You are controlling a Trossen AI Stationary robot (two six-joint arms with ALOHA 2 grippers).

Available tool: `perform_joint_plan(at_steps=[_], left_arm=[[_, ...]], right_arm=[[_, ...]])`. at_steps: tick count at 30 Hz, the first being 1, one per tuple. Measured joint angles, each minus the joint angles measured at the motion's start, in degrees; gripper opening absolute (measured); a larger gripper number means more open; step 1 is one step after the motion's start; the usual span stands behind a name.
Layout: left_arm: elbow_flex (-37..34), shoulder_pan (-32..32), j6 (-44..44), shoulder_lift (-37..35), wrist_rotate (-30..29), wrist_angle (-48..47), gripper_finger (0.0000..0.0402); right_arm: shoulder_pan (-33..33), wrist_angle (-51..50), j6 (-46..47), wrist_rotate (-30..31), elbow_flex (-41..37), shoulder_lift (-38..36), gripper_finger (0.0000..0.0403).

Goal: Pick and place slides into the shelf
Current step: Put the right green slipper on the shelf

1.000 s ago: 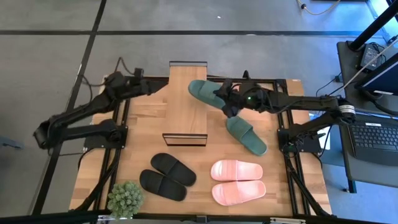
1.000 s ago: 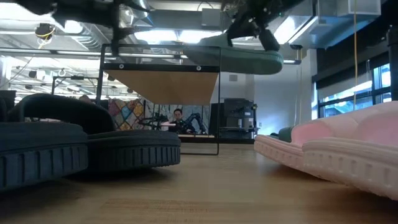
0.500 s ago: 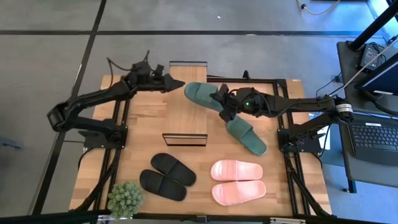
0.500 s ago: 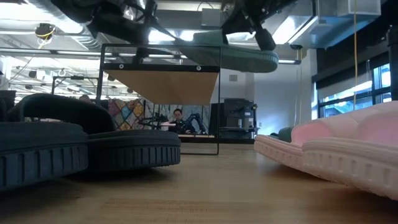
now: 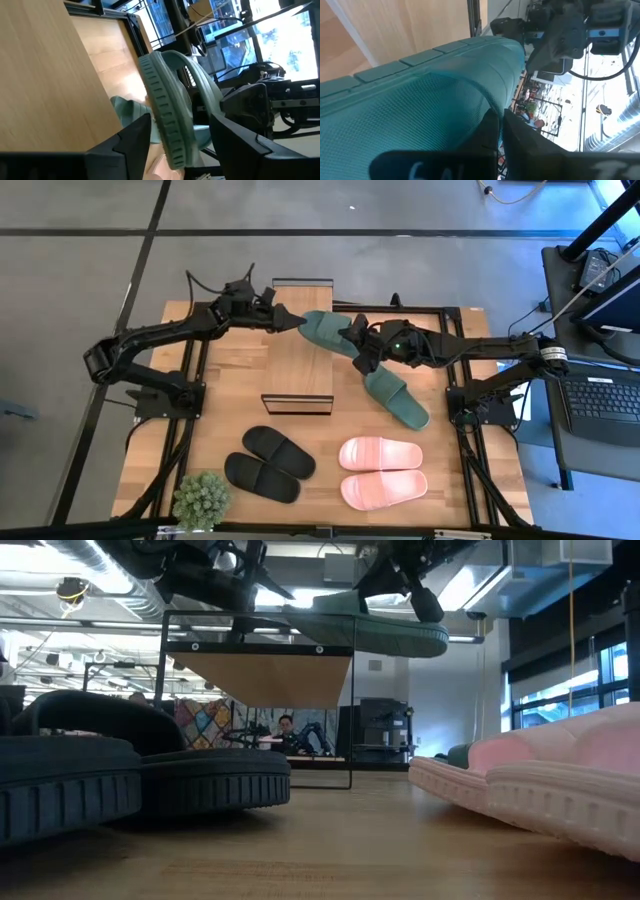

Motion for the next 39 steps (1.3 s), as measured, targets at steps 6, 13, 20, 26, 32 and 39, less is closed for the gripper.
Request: perform_joint_plan(at_steps=[6,13,20,26,32,39], left_arm=[[0.0,0.0,1.8,0.0,0.1,-0.5,0.0157],[0.0,0.0,3.4,0.0,0.0,-0.6,0.0081],[0.0,0.0,7.4,0.0,0.0,-0.6,0.0051],[0.0,0.0,10.7,0.0,0.1,-0.4,0.0045],[0.0,1.2,10.7,0.0,2.4,0.1,0.004],[0.0,4.0,10.0,0.0,3.1,0.9,0.0038]], right_arm=[[0.0,0.0,0.1,0.0,0.0,0.0,0.0009],[0.1,0.1,0.2,0.0,0.0,0.0,0.0009],[0.1,0.5,0.5,0.0,0.0,0.0,0.0009],[0.1,0.6,6.0,0.0,0.0,0.0,0.0052],[0.1,2.0,8.3,1.3,0.0,0.0,0.0102],[0.0,7.2,13.4,9.0,0.0,-0.2,0.0159]])
